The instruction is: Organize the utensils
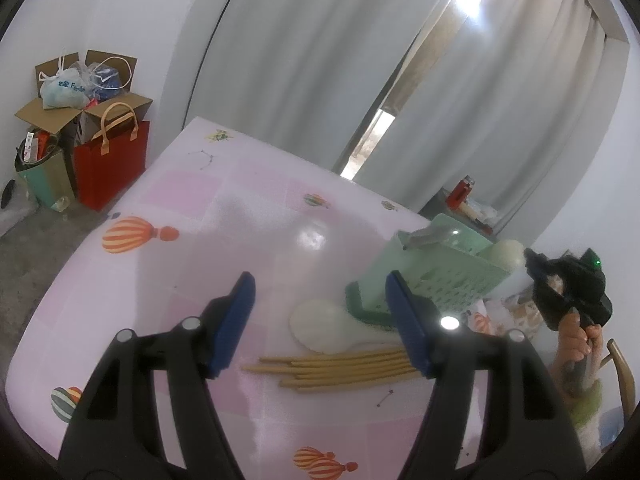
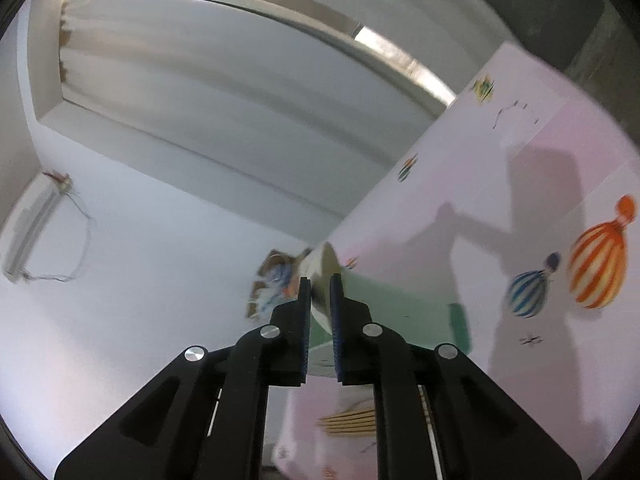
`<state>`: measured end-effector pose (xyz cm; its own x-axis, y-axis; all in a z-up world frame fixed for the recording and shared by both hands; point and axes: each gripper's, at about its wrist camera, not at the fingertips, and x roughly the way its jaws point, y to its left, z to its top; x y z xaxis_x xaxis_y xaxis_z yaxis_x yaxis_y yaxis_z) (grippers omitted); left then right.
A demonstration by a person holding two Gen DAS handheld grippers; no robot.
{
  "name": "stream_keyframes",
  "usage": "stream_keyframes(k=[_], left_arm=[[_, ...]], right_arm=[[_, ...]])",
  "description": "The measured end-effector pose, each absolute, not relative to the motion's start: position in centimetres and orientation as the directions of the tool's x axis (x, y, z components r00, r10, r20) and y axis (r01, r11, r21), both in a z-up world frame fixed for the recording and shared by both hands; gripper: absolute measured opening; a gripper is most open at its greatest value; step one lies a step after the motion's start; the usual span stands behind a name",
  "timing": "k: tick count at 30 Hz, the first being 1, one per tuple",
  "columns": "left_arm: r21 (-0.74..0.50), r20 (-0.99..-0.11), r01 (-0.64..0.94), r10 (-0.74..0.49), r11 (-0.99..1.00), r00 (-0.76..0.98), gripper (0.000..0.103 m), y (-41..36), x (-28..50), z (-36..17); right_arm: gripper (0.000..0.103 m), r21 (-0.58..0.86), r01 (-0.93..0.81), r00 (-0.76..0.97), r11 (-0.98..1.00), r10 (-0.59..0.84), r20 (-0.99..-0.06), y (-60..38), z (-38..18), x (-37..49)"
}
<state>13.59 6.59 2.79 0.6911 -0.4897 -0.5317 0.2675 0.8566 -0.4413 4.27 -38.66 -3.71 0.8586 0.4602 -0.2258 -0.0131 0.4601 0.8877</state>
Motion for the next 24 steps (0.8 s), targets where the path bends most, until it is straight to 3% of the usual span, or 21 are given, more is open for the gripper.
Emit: stream_keyframes(k=[7,16,24], left_arm=[[-0.434,-0.552,0.265,-0.487,0.861,0.677,0.064,6.3,13.7,2.4],[-0.384,-0.584,0.292,-0.475,0.876,0.659,0.065,4.6,13.4,2.0],[-0.321,-0.624,0.301,-0.440,0.898,0.646,0.077,2.4,12.6,1.3]], right_arm=[[0.013,0.847,0.047,0.881,0.530,0.378,-0.285,-38.5,-4.1,2.4],[0.046,0.673,0.099,0.876,0.733,0.256,-0.408,-35.7,-4.7,-1.0],[0.069,0.487,0.130,0.807,0.864,0.194,-0.558,-31.3,-7.1,-2.9]])
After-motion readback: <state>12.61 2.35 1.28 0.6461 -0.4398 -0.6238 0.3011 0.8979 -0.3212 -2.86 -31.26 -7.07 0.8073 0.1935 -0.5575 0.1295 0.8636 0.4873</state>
